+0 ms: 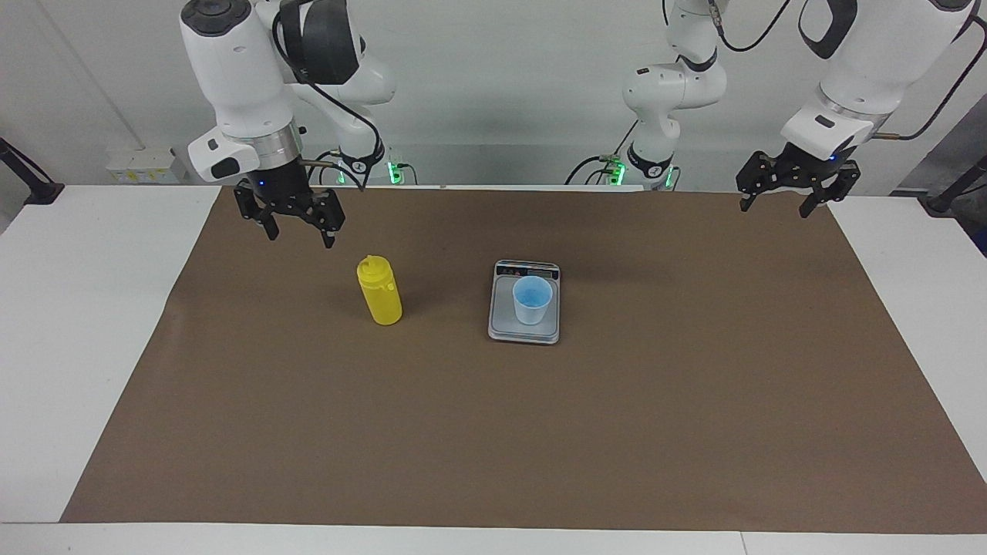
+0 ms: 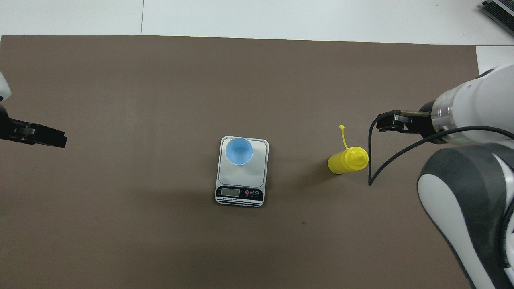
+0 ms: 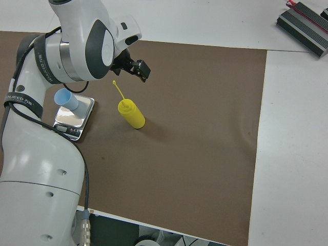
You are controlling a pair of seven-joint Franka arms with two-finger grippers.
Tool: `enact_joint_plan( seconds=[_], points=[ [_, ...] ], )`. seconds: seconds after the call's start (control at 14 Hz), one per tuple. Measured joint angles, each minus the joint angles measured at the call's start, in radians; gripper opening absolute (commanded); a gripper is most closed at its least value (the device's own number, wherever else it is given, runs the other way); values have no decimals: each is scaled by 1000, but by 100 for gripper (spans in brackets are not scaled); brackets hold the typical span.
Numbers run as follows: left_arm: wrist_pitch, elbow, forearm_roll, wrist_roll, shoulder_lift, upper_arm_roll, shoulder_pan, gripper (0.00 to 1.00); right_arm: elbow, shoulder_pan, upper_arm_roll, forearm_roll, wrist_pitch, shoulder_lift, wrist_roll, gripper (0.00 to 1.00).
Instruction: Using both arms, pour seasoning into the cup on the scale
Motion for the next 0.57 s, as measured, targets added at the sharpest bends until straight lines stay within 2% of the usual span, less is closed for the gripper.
enact_joint_plan(
  seconds=[0.14,0.36,0.57],
  points=[
    [0,0,0,0,0,2,0,100,6,18,-7,0,-13,0,-3,100],
    [0,0,0,0,0,1,0,100,10,127,-88,0,-39,0,-3,100],
    [0,0,0,0,0,1,0,100,11,143,-111,0,-55,-1,-3,100]
  ],
)
